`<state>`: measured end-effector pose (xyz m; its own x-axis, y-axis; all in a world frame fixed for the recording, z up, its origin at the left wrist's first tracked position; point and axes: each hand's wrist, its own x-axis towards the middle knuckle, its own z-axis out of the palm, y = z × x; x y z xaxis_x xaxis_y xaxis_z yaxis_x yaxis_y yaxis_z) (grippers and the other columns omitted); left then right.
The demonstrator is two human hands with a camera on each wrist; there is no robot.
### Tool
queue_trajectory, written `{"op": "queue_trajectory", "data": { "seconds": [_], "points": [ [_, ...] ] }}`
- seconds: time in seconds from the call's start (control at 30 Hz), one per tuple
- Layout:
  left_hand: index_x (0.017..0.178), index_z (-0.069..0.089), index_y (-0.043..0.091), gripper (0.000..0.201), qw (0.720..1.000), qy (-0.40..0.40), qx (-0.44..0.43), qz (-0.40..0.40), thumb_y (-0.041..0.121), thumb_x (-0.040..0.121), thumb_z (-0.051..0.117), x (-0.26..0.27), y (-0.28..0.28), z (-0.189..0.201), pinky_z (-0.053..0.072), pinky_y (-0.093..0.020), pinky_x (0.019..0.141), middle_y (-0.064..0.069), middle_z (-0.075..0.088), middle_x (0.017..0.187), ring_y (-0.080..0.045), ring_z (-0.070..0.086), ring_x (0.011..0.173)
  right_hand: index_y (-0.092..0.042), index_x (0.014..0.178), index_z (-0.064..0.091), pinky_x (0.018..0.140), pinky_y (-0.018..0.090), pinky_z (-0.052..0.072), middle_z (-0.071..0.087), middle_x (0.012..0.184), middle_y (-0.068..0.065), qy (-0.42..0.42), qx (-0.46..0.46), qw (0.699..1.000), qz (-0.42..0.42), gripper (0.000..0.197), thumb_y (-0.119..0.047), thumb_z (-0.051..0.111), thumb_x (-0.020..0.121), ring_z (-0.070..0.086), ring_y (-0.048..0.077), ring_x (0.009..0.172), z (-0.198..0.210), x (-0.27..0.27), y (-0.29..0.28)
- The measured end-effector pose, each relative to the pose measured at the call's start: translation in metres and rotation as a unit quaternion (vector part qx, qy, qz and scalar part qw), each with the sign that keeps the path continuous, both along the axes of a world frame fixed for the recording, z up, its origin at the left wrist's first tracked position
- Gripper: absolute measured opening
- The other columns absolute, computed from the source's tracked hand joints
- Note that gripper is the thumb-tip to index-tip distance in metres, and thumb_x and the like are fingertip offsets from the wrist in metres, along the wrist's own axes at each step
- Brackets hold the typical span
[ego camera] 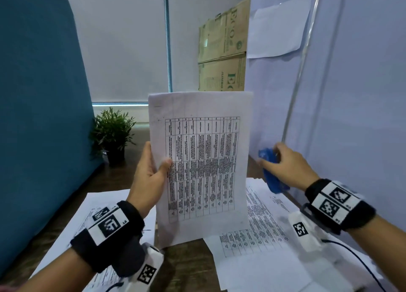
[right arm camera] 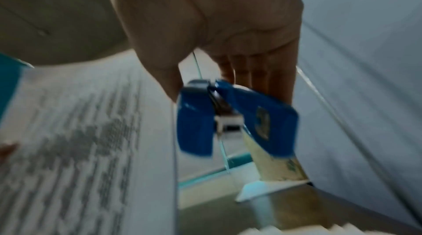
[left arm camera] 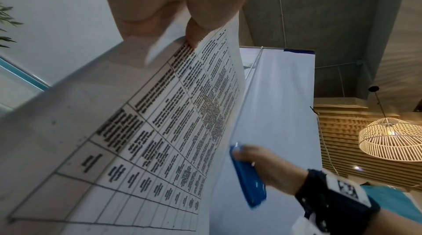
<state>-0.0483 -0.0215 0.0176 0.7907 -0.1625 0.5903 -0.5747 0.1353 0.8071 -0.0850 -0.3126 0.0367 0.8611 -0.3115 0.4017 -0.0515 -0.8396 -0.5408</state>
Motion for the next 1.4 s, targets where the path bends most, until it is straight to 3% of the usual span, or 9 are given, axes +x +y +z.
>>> {"op": "queue_trajectory", "data": {
  "seconds": [0.3,0.53,0.63,0.77,0.9,1.03,1.13,1.27,1.4],
  "points": [
    [0.104,0.044,0.037,0.034,1.000,-0.004,0.013,0.017,0.006,0.094,0.046,0.001,0.000,-0.002,0.051,-0.009,0.065,0.014,0.060,0.107,0.011,0.063,0.089,-0.015,0.096,0.049,0.073,0.025,0.040,0.055,0.098,0.001,0.392,-0.221,0.892,0.039,0.050,-0.058,0.065,0.076,0.050,0.016,0.087,-0.057,0.013,-0.005],
    [0.104,0.045,0.037,0.034,0.999,-0.010,0.021,0.038,0.005,0.094,0.047,0.001,0.003,0.000,0.053,-0.015,0.074,0.015,0.061,0.107,0.007,0.063,0.093,-0.017,0.122,0.046,0.087,0.029,0.043,0.055,0.121,0.003,0.412,-0.244,0.873,0.091,0.062,-0.055,0.067,0.076,0.052,0.018,0.102,-0.056,0.012,-0.001],
    [0.105,0.045,0.036,0.033,0.998,-0.010,0.021,0.051,0.005,0.093,0.048,0.002,0.008,0.008,0.054,-0.027,0.086,0.012,0.061,0.111,0.000,0.062,0.101,-0.027,0.138,0.033,0.099,0.030,0.042,0.049,0.130,-0.001,0.324,-0.189,0.912,0.167,0.073,-0.047,0.069,0.078,0.051,0.017,0.115,-0.043,0.014,0.002],
    [0.107,0.043,0.031,0.032,0.998,-0.018,0.002,0.062,0.003,0.093,0.048,0.003,0.021,0.033,0.053,-0.033,0.089,0.010,0.060,0.111,-0.007,0.062,0.104,-0.028,0.122,0.050,0.085,0.018,0.050,0.060,0.118,-0.013,0.183,-0.034,0.939,0.288,0.041,-0.031,0.066,0.085,0.060,0.004,0.101,-0.022,0.018,0.029],
    [0.114,0.043,0.019,0.026,0.991,-0.031,0.028,0.128,0.005,0.094,0.051,0.012,0.052,0.059,0.051,-0.035,0.095,0.005,0.060,0.117,-0.011,0.060,0.110,-0.017,0.101,0.064,0.060,0.019,0.053,0.072,0.098,0.010,0.123,0.123,0.936,0.307,0.015,-0.014,0.065,0.086,0.066,0.009,0.073,-0.016,0.025,0.065],
    [0.125,0.041,0.013,0.037,0.958,-0.024,0.162,0.233,0.017,0.092,0.057,0.027,0.094,0.069,0.045,-0.045,0.099,-0.012,0.056,0.127,-0.019,0.056,0.115,-0.016,0.102,0.056,0.059,0.031,0.058,0.072,0.093,0.018,0.137,0.204,0.910,0.334,0.026,-0.012,0.071,0.081,0.069,0.033,0.078,-0.019,0.025,0.108],
    [0.121,0.044,0.010,0.033,0.930,-0.009,0.246,0.274,0.010,0.091,0.058,0.035,0.121,0.059,0.049,-0.037,0.087,-0.011,0.060,0.118,-0.023,0.060,0.105,-0.017,0.095,0.049,0.050,0.026,0.055,0.071,0.081,0.010,0.167,0.224,0.886,0.369,0.028,-0.010,0.072,0.080,0.064,0.020,0.058,-0.027,0.023,0.141],
    [0.118,0.044,0.012,0.032,0.896,0.080,0.336,0.280,0.012,0.090,0.060,0.049,0.156,0.022,0.047,-0.048,0.092,-0.007,0.058,0.124,-0.028,0.057,0.110,-0.011,0.098,0.051,0.040,0.017,0.046,0.068,0.076,0.011,0.239,0.232,0.857,0.392,0.024,-0.008,0.069,0.083,0.058,0.007,0.044,-0.045,0.020,0.175],
    [0.136,0.035,0.008,0.052,0.822,0.142,0.486,0.262,0.014,0.090,0.060,0.057,0.169,-0.012,0.039,-0.039,0.100,-0.011,0.045,0.141,-0.029,0.047,0.125,-0.020,0.085,0.053,0.044,0.017,0.049,0.067,0.061,-0.004,0.318,0.214,0.828,0.410,0.017,-0.009,0.066,0.086,0.058,0.004,0.042,-0.070,0.022,0.195]
  ]
}}
